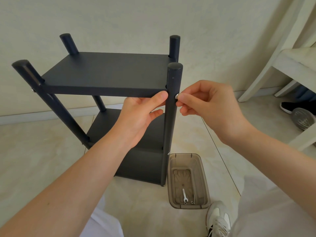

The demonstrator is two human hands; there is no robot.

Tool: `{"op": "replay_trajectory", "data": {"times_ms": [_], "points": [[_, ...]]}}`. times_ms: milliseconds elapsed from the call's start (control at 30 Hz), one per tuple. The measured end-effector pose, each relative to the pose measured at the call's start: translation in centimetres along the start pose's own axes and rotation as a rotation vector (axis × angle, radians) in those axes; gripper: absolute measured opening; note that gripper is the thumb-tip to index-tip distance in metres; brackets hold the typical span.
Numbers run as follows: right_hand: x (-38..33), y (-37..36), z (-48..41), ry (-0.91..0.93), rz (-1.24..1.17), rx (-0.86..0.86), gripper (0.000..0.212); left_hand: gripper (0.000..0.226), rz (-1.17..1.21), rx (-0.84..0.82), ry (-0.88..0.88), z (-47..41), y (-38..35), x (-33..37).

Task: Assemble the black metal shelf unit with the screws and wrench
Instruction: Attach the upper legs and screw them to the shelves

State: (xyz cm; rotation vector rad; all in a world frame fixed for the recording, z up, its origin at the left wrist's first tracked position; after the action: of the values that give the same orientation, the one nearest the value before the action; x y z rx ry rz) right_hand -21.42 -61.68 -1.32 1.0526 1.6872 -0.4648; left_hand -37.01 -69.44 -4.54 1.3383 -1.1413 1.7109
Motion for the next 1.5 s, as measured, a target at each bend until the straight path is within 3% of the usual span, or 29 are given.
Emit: {"op": "replay_trajectory", "data": {"times_ms": [200,267,333,467,600,667,767,800,867,1000,1233,1367,1500], "points": [[-0.4,0.1,-0.1,0.155,0.191,0.007,0.009,0.008,0.006,0.009,0.005,0.0,0.0,0.0],[-0.3,0.0,-0.1,0.136,0.175,0.027,0.009,0.007,0.008,0.022,0.009,0.0,-0.1,0.0],[0.1,0.0,-0.4,0.076,0.137,0.028,0.021,0.007,0.009,0.041,0.008,0.1,-0.2,0.2],[0.7,0.2,-1.4,-0.009,0.025,-0.14,0.045,0.008,0.002,0.078,0.005,0.1,-0.2,0.2],[0.8,0.4,-1.9,0.006,-0.051,-0.281,0.038,0.009,-0.233,0.238,-0.039,0.7,-0.5,-0.1],[1.0,0.4,-2.1,0.007,-0.045,-0.267,0.034,0.019,-0.529,0.358,-0.197,1.5,-0.6,0.0],[1.4,0.4,-2.4,-0.025,-0.092,-0.249,0.033,0.039,-1.041,0.506,-0.752,3.0,-0.7,0.9],[1.4,0.4,-2.4,-0.041,-0.116,-0.25,0.033,0.037,-1.099,0.54,-0.907,3.3,-0.8,1.3],[1.6,0.5,-2.5,-0.074,-0.165,-0.259,0.038,0.033,-1.131,0.593,-1.019,3.3,-1.1,2.1],[1.6,0.7,-2.9,-0.157,-0.272,-0.293,0.039,0.057,-1.246,0.574,-0.837,2.1,-1.5,2.4],[1.7,0.6,-3.5,-0.269,-0.377,-0.312,0.027,0.042,-1.128,0.511,-0.73,0.8,-1.4,2.9],[2.4,0.2,-3.8,-0.347,-0.477,-0.176,0.016,0.04,-1.12,0.503,-0.71,0.9,-1.5,2.8],[2.8,-0.5,-4.2,-0.404,-0.358,-0.229,0.041,0.036,-1.158,0.47,-0.731,1.1,-1.5,2.6]]}}
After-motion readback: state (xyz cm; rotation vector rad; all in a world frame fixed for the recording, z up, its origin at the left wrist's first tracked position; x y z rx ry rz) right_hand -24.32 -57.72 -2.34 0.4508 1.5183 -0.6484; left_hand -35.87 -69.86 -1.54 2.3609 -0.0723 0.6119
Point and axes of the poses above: each hand's wrist, its own z-axis away from the middle knuckle, its own y-axis out of the back of the hand, x = y × z, the point moved 2 cm from there along -z, towards the middle knuckle, and after that the axes turned 9 degrees about y, right-handed, at the moved point
